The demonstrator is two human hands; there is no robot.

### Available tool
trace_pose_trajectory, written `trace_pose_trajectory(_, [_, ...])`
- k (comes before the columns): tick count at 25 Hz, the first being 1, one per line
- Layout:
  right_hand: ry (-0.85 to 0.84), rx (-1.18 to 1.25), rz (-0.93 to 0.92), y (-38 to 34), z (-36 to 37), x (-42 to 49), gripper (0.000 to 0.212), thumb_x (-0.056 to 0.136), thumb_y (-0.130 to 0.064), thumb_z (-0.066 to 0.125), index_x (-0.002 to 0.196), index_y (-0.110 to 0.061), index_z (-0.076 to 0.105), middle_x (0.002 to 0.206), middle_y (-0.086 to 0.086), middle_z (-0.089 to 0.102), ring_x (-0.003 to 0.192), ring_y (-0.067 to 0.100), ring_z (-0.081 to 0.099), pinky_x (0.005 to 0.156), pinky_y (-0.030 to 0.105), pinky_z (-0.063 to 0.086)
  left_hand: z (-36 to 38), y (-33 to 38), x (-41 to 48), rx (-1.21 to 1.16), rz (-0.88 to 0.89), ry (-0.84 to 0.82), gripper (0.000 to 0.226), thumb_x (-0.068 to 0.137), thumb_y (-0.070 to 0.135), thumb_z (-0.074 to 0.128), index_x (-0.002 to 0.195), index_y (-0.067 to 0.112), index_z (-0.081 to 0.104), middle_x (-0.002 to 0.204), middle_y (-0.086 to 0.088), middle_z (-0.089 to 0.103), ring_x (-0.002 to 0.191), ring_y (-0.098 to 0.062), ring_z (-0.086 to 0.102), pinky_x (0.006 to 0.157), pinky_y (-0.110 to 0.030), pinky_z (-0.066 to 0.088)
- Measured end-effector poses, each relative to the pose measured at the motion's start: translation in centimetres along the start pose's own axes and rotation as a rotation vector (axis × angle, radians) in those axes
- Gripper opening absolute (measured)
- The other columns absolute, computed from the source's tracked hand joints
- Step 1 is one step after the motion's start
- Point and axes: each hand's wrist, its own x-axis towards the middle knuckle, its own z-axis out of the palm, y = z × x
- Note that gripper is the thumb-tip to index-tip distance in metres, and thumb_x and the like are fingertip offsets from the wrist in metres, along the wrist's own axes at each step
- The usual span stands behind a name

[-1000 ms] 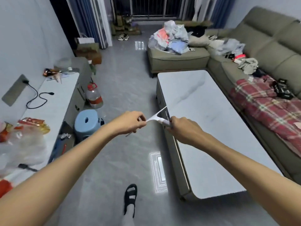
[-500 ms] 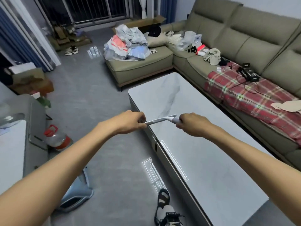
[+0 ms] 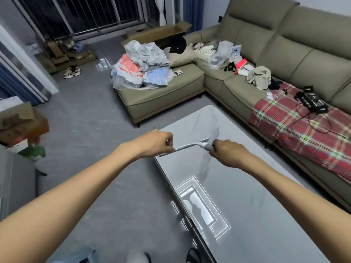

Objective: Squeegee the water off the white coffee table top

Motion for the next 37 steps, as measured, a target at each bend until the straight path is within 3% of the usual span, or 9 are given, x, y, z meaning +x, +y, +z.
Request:
trace_pose_trajectory(4, [-0.058, 0.128, 0.153, 1.3, -0.6, 8.9, 0.037, 0.099, -0.046, 0.029, 0.097, -0.014, 0.046, 0.109, 0.011, 0.061, 0.093, 0.031, 0.055, 0.076, 0.037, 0.042, -2.4, -5.3, 10.0, 0.039, 0.044, -0.037, 0.022, 0.087, 0.028, 0.056, 0.068, 0.027, 0.045, 0.087, 0.003, 0.067, 0.087, -0.022, 0.055, 0.082, -0.041, 0.05])
trace_pose_trajectory(12, [0.069, 0.451, 0.538, 1.2, -1.6, 22.3, 0.039, 0.097, -0.05, 0.035, 0.106, -0.018, 0.056, 0.101, 0.01, 0.064, 0.092, 0.032, 0.059, 0.085, 0.044, 0.05, -7.2, -13.2, 31.1, -0.039, 0.247, -0.174, 0.011, 0.079, 0.025, 0.057, 0.07, 0.025, 0.052, 0.07, 0.006, 0.065, 0.072, -0.019, 0.066, 0.062, -0.036, 0.052])
trace_pose_trajectory(15, [0.112, 0.45, 0.638, 3.9, -2.1, 26.0, 0.039, 0.096, -0.05, 0.037, 0.109, -0.018, 0.056, 0.102, 0.011, 0.064, 0.09, 0.032, 0.058, 0.082, 0.042, 0.049, -7.6, -13.6, 38.0, -0.066, 0.265, -0.188, 0.019, 0.08, 0.019, 0.067, 0.075, 0.03, 0.053, 0.067, 0.009, 0.059, 0.07, -0.02, 0.064, 0.054, -0.027, 0.041])
trace_pose_trajectory(18, [0.042, 0.537, 0.717, 7.2, 0.7, 31.0, 0.04, 0.096, -0.041, 0.042, 0.123, -0.012, 0.047, 0.115, 0.016, 0.06, 0.1, 0.035, 0.056, 0.083, 0.039, 0.046, -5.9, -13.8, 44.2, -0.136, 0.181, -0.157, 0.02, 0.078, 0.015, 0.072, 0.081, 0.028, 0.057, 0.068, 0.008, 0.062, 0.07, -0.018, 0.064, 0.06, -0.028, 0.047])
trace_pose_trajectory(23, [-0.038, 0.604, 0.768, 12.3, 6.3, 41.0, 0.035, 0.1, -0.04, 0.034, 0.097, -0.008, 0.05, 0.107, 0.017, 0.063, 0.093, 0.034, 0.057, 0.074, 0.035, 0.042, 1.2, -16.9, 53.7, -0.132, -0.078, -0.116, 0.006, 0.083, 0.023, 0.061, 0.085, 0.027, 0.065, 0.088, 0.002, 0.073, 0.08, -0.017, 0.07, 0.07, -0.029, 0.05])
trace_pose_trajectory(26, [0.055, 0.66, 0.753, 15.1, 9.4, 47.9, 0.043, 0.101, -0.032, 0.033, 0.138, -0.009, 0.033, 0.114, 0.025, 0.062, 0.101, 0.042, 0.057, 0.083, 0.042, 0.044, 7.7, -19.4, 61.1, 0.055, -0.085, -0.281, 0.064, 0.085, 0.042, 0.067, 0.141, 0.021, 0.043, 0.14, -0.009, 0.051, 0.127, -0.027, 0.05, 0.1, -0.038, 0.044])
trace_pose_trajectory(28, [0.057, 0.636, 0.679, 16.9, 11.9, 52.7, 0.053, 0.1, -0.024, 0.035, 0.149, -0.014, 0.017, 0.114, 0.027, 0.061, 0.1, 0.044, 0.056, 0.081, 0.04, 0.042, 12.0, -20.4, 66.5, 0.194, -0.049, -0.349, 0.102, 0.079, 0.053, 0.07, 0.154, 0.017, 0.011, 0.159, -0.018, 0.018, 0.147, -0.034, 0.018, 0.117, -0.043, 0.023])
trace_pose_trajectory(30, [0.113, 0.544, 0.664, 18.9, 13.8, 57.2, 0.051, 0.1, -0.024, 0.036, 0.148, -0.018, 0.02, 0.112, 0.027, 0.062, 0.097, 0.045, 0.056, 0.076, 0.039, 0.04, 16.2, -21.2, 71.7, 0.283, 0.014, -0.372, 0.125, 0.071, 0.059, 0.074, 0.154, 0.013, -0.007, 0.16, -0.025, -0.007, 0.149, -0.041, -0.005, 0.121, -0.047, 0.006])
trace_pose_trajectory(37, [0.281, 0.431, 0.698, 25.3, 13.9, 73.0, 0.027, 0.097, -0.018, 0.037, 0.122, -0.009, 0.042, 0.108, 0.027, 0.061, 0.09, 0.042, 0.053, 0.068, 0.035, 0.03, 23.6, -23.5, 78.5, 0.302, 0.111, -0.389, 0.133, 0.07, 0.071, 0.065, 0.151, 0.001, -0.014, 0.153, -0.037, -0.018, 0.147, -0.044, -0.014, 0.121, -0.045, 0.001])
